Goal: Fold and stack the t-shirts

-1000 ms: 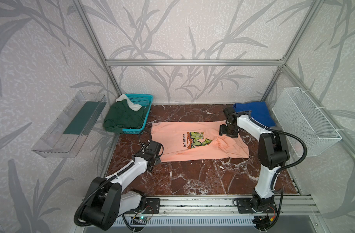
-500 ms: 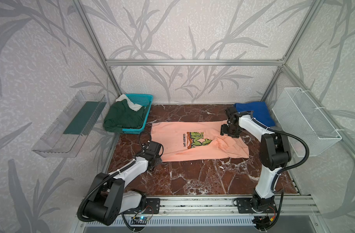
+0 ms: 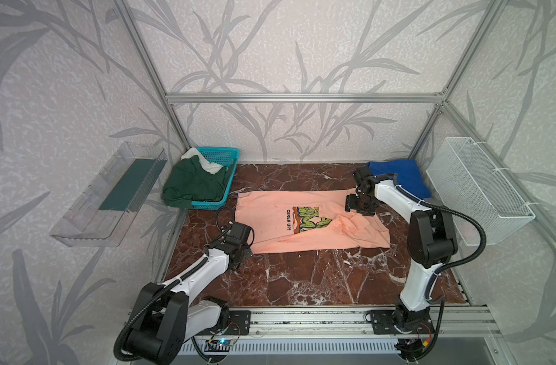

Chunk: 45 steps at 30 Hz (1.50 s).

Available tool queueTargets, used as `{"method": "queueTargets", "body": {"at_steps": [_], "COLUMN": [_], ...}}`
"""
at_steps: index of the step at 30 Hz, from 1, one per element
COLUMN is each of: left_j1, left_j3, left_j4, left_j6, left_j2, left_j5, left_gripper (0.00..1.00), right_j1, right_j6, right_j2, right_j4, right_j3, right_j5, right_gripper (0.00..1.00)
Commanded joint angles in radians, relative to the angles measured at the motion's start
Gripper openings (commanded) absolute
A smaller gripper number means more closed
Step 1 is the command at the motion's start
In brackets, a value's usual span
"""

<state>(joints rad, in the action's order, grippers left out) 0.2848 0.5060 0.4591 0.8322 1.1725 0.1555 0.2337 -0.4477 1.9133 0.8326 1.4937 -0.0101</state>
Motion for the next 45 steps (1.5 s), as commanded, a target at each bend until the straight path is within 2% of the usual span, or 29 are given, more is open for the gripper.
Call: {"method": "queueTargets", "body": {"at_steps": [1,3,9,18,23,31,36,40,45], "left_j1": [-0.010,-0.013,-0.054,-0.129,-0.142,-0.170,-0.184,-0.185,-0.185], "left_j3": [0.033,0.049,0.114,0.208,0.269,0.299,0.304,0.294,0.259], "left_j4": [0.050,0.054,0.043,-0.029,-0.028,-0.020,-0.024,-0.014,-0.051], "left_j6": [-0.008,-0.012,-0.041,-0.092,-0.107,-0.098,-0.101,-0.106,-0.154], "left_j2": [-0.014,-0.012,0.011,0.123,0.204,0.262,0.267,0.239,0.173], "left_j5": [0.005,-0.002,-0.009,-0.038,-0.065,-0.097,-0.120,-0.100,-0.158], "left_gripper": [0.09,0.06,0.06,0.05,0.05,0.10,0.23,0.48,0.61], "right_j1": [-0.004,-0.004,-0.004,-0.004,-0.004,-0.004,-0.004,-0.004,-0.004], "right_j6": [-0.003,-0.005,-0.006,-0.008,-0.008,-0.006,-0.006,-0.003,-0.002], "right_j2": [-0.022,-0.020,-0.021,-0.028,-0.039,-0.059,-0.095,-0.125,-0.143], "right_j4": [-0.003,-0.006,-0.015,-0.025,-0.016,-0.012,-0.015,-0.015,-0.008], "right_j3": [-0.006,-0.007,-0.022,-0.056,-0.067,-0.092,-0.121,-0.143,-0.157], "right_j5": [-0.013,-0.016,-0.011,-0.011,0.006,0.029,0.045,0.055,0.070], "right_gripper": [0.75,0.75,0.75,0.75,0.75,0.75,0.75,0.75,0.76]}}
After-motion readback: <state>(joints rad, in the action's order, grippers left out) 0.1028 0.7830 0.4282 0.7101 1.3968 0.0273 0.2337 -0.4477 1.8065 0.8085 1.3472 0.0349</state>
